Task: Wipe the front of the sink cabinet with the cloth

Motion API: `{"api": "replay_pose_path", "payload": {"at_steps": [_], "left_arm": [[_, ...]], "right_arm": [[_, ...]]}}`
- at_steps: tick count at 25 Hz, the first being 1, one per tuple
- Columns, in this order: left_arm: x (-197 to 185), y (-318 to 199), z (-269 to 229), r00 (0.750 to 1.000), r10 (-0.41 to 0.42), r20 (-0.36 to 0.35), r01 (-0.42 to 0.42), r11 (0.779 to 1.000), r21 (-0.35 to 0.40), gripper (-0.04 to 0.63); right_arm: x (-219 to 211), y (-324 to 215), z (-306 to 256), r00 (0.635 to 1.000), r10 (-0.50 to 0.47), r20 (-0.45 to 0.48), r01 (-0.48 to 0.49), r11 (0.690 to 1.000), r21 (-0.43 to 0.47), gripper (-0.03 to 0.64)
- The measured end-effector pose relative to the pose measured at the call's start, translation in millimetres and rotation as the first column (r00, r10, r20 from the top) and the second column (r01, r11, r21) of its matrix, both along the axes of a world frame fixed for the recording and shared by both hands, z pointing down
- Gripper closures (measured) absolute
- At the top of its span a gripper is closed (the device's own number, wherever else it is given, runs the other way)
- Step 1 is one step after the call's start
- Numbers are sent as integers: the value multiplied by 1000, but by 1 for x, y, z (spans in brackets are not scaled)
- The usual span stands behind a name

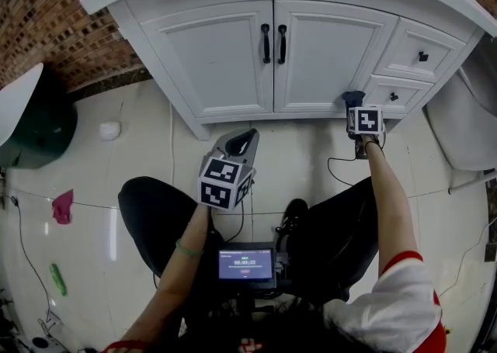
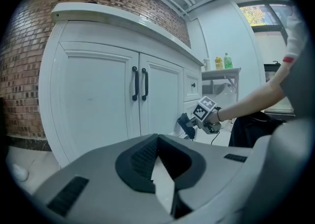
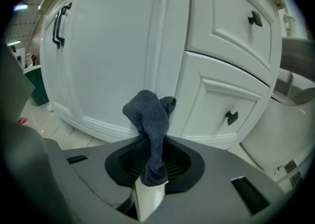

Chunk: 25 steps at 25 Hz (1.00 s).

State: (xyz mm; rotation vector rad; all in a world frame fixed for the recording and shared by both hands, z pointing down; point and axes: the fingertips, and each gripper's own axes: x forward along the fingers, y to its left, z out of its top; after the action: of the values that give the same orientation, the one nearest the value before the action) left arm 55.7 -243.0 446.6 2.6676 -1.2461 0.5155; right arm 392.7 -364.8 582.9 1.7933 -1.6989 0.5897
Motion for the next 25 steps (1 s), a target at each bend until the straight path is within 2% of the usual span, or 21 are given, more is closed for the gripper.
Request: {"api": "replay_pose_path", "payload": {"at_steps": [5, 10, 14, 17, 21, 25], "left_arm": [[5, 0, 2, 1000, 4, 3, -4, 1000, -4, 560], [9, 0, 7, 1000, 2, -9, -2, 1000, -14, 560], [9, -2, 15, 1000, 1, -13, -2, 1000, -25, 560], [5, -5, 19, 1000, -3, -14, 3, 1000, -28, 560], [-6, -12, 23, 1000, -26, -17, 26, 999, -30, 560], [-15, -16, 30, 999, -35, -22, 34, 998, -45, 560]], "right_arm": [[33, 11, 10, 996, 88, -12, -88, 996, -9, 543], [8, 11, 13, 1000, 21, 10, -21, 1000, -22, 543], [-36, 3, 15, 995, -103, -1, 103, 994, -24, 543], [-85, 1, 17, 974, -225, 9, 225, 974, -25, 543], [-170, -1, 23, 912, -409, 20, 410, 912, -22, 543], [-242, -8, 36, 856, -514, 56, 514, 858, 5, 543]]}}
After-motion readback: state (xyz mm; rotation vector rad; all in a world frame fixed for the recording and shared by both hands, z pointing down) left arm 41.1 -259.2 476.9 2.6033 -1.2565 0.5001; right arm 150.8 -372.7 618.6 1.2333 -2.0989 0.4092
